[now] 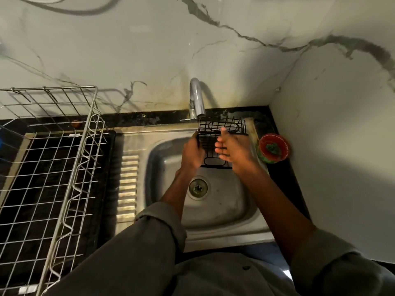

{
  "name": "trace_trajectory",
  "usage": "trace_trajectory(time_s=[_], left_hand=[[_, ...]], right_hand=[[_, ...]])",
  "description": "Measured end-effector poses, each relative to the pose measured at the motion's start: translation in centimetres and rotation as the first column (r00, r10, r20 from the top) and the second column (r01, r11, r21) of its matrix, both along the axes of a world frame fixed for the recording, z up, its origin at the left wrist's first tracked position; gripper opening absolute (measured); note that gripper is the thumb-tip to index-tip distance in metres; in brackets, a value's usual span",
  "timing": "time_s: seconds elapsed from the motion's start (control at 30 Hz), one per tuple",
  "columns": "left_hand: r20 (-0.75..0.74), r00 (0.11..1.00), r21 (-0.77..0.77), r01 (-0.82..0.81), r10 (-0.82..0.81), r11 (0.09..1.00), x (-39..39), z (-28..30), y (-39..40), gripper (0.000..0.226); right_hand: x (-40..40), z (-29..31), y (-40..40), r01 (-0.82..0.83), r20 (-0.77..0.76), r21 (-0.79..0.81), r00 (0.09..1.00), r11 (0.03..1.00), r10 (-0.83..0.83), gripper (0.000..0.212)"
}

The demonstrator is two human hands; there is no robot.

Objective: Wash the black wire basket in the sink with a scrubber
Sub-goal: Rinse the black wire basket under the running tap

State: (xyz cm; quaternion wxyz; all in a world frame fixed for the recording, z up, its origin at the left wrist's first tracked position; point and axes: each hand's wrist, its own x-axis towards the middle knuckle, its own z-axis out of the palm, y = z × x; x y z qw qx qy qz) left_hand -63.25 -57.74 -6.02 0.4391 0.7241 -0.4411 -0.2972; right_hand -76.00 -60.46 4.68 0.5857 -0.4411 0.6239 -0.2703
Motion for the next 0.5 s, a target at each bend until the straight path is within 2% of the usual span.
trace_trajectory(time_s=[0.07,0.1,0.13,0.17,0.23,0.3,0.33,0.4,0.5], left_hand=[[0.011,1.000,0.016,-0.023,0.023,1.000,0.0,-0.2,-0.4,0.035],[0.007,0.999,0.031,-0.035,0.034,0.999,-0.1,-0.2,-0.5,0.037],[0.007,0.999,0.036,-0.040,0.039,0.999,-0.1,-0.2,-0.6,0.037],[0.025,0.999,0.049,-0.041,0.040,0.998,-0.1,-0.1,-0.6,0.037],[0.045,0.998,0.067,-0.045,0.043,0.997,-0.1,0.2,-0.7,0.035],[0.002,0.999,0.084,-0.052,0.052,0.995,0.1,0.4,-0.9,0.030],[-0.029,0.998,0.088,-0.056,0.058,0.995,0.3,0.4,-1.0,0.028],[-0.091,0.993,0.102,-0.065,0.074,0.993,0.6,0.4,-1.3,0.027],[-0.192,0.977,0.101,-0.073,0.092,0.992,0.8,0.6,-1.3,0.023]], right_hand=[[-1.6,-0.1,-0.2,-0.033,-0.260,-0.318,0.964,0.948,-0.054,0.035],[-2.4,-0.2,-0.6,-0.108,-0.378,-0.454,0.922,0.885,-0.082,0.032],[-3.2,-0.3,-1.3,-0.212,-0.477,-0.523,0.876,0.825,-0.077,0.029],[-3.8,-0.3,-1.9,-0.335,-0.570,-0.524,0.821,0.783,-0.030,0.036],[-4.8,-0.8,-3.1,-0.555,-0.716,-0.376,0.683,0.742,0.148,0.076],[-5.2,-1.0,-3.2,-0.663,-0.756,-0.217,0.578,0.716,0.306,0.105],[-5.3,-1.1,-3.1,-0.693,-0.757,-0.174,0.549,0.700,0.356,0.111],[-5.6,-1.1,-2.8,-0.700,-0.747,-0.191,0.558,0.688,0.361,0.108],[-5.2,-0.2,-2.7,-0.624,-0.683,-0.288,0.665,0.726,0.301,0.090]])
